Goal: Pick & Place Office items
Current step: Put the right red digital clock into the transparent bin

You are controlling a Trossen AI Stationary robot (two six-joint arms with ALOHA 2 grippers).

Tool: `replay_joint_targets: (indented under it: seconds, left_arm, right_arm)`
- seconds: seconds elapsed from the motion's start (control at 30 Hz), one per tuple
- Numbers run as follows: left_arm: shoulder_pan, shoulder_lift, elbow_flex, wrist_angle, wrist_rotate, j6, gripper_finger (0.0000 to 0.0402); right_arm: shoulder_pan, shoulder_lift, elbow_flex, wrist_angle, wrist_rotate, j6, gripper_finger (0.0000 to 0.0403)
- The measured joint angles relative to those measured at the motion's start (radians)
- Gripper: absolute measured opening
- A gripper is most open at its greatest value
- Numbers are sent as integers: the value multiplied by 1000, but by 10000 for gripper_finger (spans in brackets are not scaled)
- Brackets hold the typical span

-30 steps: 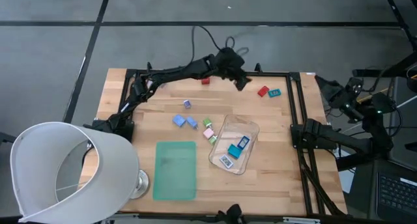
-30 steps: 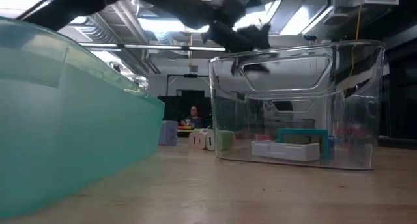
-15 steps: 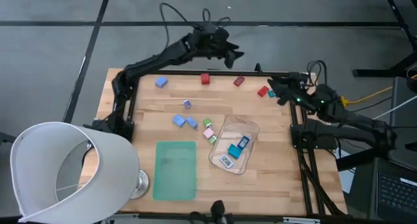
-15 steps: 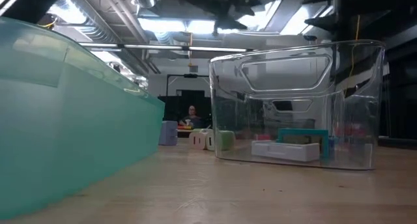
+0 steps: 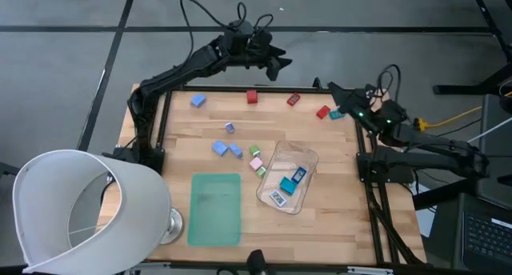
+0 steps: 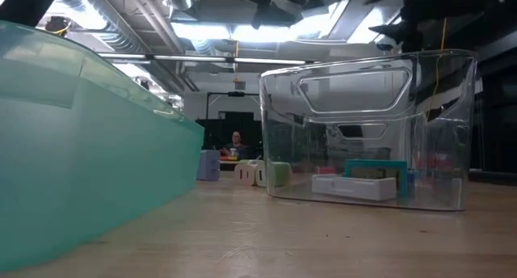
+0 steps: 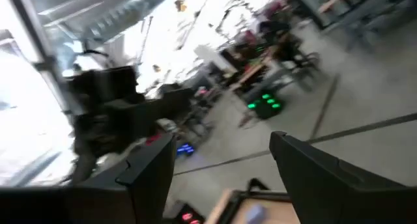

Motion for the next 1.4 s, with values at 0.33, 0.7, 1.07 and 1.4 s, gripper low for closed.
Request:
replay_joint_targets:
  seconds: [0.33,0.7,1.07,1.4]
  left_arm:
    - [-22,0,0,-38,-5,14,239]
    - [-33,0,0,-113,-6,13,239]
    - [-32,0,0,-108,-6,31,239]
    - [-29,0,0,-86,-7,56,239]
  right_arm:
    - [-196,175,243,-587,-57,-421,263]
    - [-315,269,622,-1098,324,-582,263]
    - [-317,284,662,-1129,583,-593,263]
    - [-375,295,697,-1179,509,-728,258]
